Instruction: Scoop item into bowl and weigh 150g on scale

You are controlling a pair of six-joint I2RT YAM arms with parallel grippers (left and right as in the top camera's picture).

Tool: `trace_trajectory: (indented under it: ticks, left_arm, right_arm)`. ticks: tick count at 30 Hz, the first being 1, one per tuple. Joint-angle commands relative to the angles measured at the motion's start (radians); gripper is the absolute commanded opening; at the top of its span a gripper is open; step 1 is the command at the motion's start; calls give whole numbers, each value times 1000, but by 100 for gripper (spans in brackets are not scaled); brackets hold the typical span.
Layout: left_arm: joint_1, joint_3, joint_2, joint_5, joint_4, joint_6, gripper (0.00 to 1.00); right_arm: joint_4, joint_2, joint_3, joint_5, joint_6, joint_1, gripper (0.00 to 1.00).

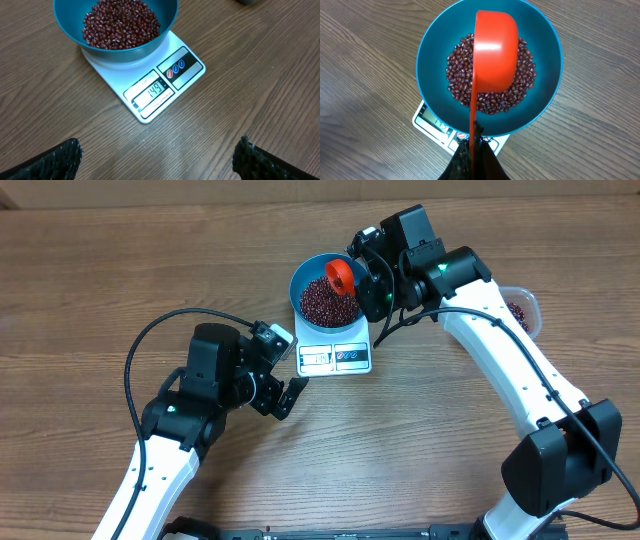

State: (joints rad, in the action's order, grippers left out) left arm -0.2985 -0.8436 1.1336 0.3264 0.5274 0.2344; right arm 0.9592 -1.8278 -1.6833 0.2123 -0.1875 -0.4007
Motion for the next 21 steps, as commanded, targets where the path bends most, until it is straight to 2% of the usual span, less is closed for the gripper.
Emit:
trace_trajectory:
  ticks: [1, 21]
  left_arm:
    - [5, 4, 5, 7, -1, -14, 100]
    - [5, 4, 5, 7, -1, -14, 100]
  right_arm:
    - [-7, 34, -34, 10, 5, 3, 4]
    - [-7, 34, -34, 0, 6, 3, 4]
